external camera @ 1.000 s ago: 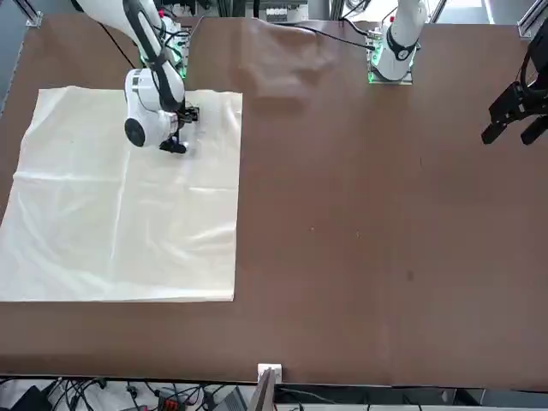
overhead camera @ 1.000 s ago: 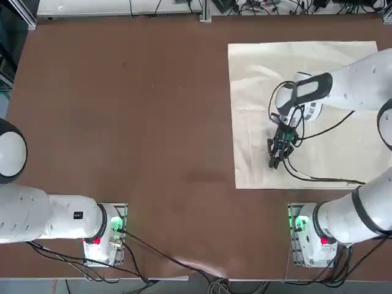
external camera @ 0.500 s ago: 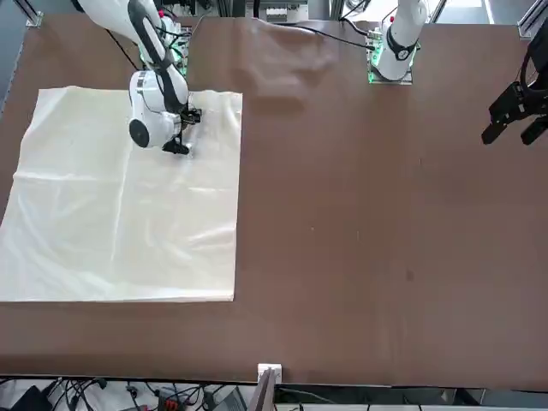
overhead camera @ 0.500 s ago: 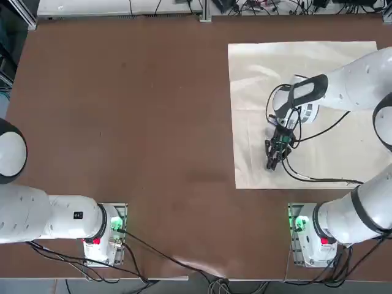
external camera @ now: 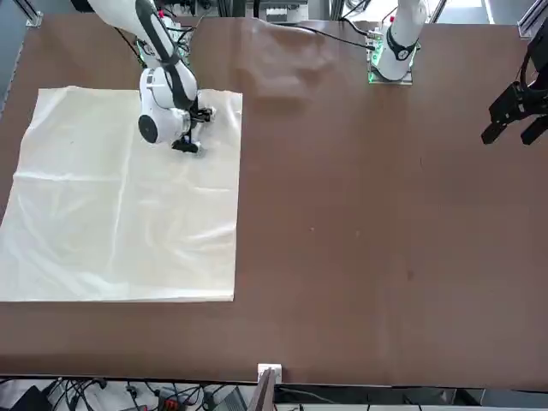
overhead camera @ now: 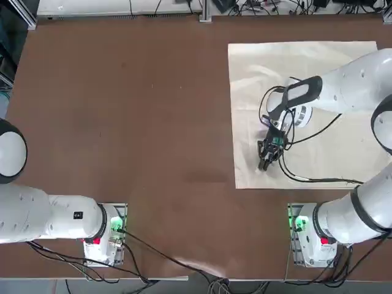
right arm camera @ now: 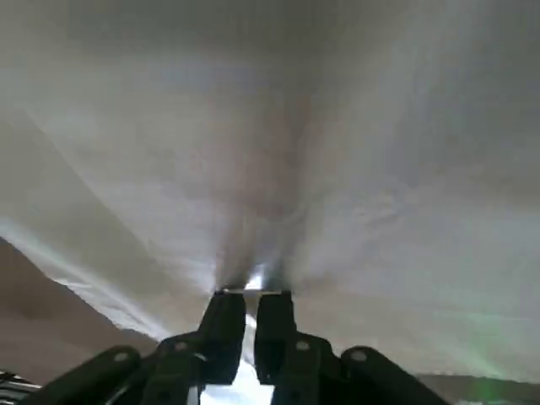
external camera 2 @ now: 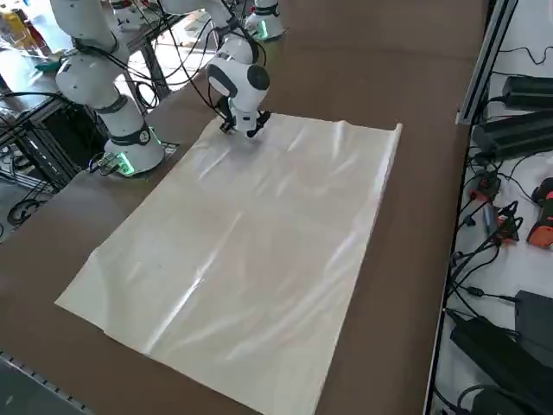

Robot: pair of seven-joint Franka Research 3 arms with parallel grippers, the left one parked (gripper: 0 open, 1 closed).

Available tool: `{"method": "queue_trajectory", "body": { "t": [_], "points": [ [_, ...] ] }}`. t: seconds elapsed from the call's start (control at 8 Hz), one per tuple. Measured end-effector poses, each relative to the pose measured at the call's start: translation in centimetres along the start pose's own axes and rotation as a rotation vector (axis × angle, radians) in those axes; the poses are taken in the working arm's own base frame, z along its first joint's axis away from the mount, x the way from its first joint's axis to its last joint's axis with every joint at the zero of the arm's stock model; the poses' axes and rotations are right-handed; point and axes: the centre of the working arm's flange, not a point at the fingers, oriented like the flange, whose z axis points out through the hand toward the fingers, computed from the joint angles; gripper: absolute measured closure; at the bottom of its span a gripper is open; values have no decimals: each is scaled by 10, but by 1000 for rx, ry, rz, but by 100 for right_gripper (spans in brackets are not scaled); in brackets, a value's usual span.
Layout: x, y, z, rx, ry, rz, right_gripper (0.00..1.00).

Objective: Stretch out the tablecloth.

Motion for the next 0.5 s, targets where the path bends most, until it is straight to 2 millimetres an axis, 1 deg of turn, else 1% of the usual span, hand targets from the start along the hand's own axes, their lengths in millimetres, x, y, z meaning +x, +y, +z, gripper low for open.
{"method": "queue_trajectory", "body": {
  "t": [0.38, 0.5],
  "points": [
    [0, -8, 3, 17, -1, 4, 85],
    [-1, -14, 5, 30, 0, 7, 85]
  ]
}}
